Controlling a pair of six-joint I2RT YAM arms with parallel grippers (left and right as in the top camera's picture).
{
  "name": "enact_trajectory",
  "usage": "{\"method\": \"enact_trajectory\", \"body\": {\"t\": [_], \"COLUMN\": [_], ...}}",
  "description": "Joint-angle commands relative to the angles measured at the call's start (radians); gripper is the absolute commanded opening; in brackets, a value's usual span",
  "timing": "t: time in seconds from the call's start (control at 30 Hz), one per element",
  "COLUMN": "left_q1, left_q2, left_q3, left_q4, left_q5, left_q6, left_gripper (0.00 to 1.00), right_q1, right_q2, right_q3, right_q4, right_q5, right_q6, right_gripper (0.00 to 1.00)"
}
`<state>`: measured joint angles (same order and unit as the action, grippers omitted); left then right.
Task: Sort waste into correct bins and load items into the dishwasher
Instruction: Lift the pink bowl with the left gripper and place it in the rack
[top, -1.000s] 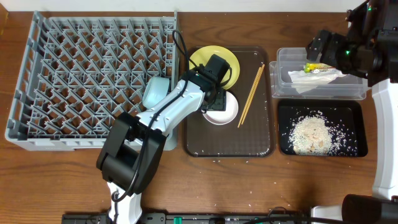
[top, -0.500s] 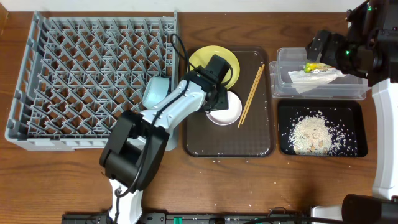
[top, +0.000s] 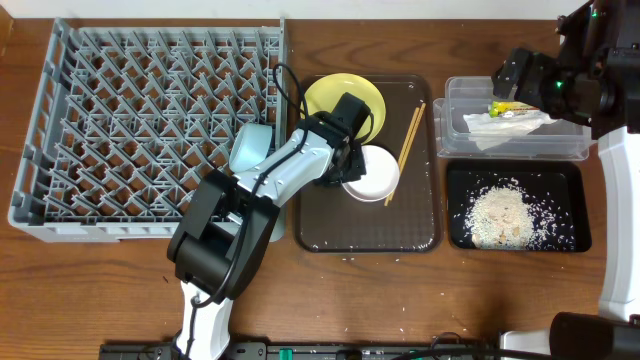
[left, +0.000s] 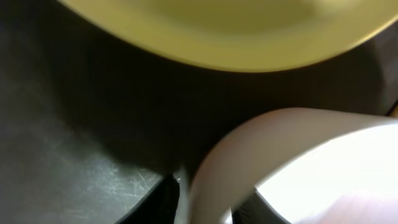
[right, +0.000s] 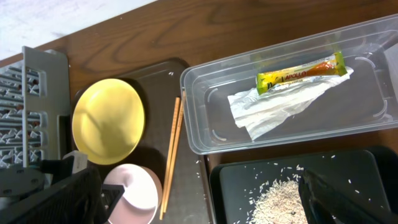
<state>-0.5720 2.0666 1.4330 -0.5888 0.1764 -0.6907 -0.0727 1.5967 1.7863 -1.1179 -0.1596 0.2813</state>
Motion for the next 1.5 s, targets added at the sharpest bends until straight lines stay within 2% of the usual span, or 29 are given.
{"method": "enact_trajectory", "body": {"t": [0.0, 0.2, 0.47, 0.77, 0.9, 1.0, 1.2, 1.47], "left_q1": [0.003, 0.003, 0.006, 0.063, 0.132, 0.188, 0.265, 0.277], "left_q2": [0.008, 0.007, -0.089, -0.296, -0.343, -0.348, -0.348, -0.325], "left_q3": [-0.010, -0.010, -0.010, -0.002, 0.045, 0.124, 0.228, 0.232], "left_q4": [-0.001, 0.000, 0.081, 0.111, 0.038, -0.071, -0.193, -0.132], "left_q5": [0.000, 0.031, 0.179, 0.111, 0.011, -0.124, -0.488, -1.088], "left_q6": [-0.003, -0.001, 0.132, 0.213, 0.269, 0.330, 0.430, 0.518], "left_gripper": [0.08, 0.08, 0.07, 0.07, 0.08, 0.07, 0.07, 0.07], "right_q1": [-0.005, -0.005, -0.005, -0.005, -0.005, -0.005, -0.005, -0.005], "right_q2": [0.001, 0.001, 0.001, 0.001, 0.001, 0.001, 0.001, 0.001], "right_q3": [0.010, 0.010, 0.010, 0.010, 0.010, 0.010, 0.010, 0.010], "right_q4": [-0.001, -0.001, -0.001, -0.001, -0.001, -0.001, -0.001, -0.001], "right_q5": [0.006, 0.006, 0.006, 0.006, 0.006, 0.006, 0.006, 0.006], "right_q6": [0.010, 0.010, 0.010, 0.010, 0.010, 0.010, 0.010, 0.010], "right_gripper": [0.99, 0.99, 0.99, 0.99, 0.99, 0.99, 0.99, 0.99]}}
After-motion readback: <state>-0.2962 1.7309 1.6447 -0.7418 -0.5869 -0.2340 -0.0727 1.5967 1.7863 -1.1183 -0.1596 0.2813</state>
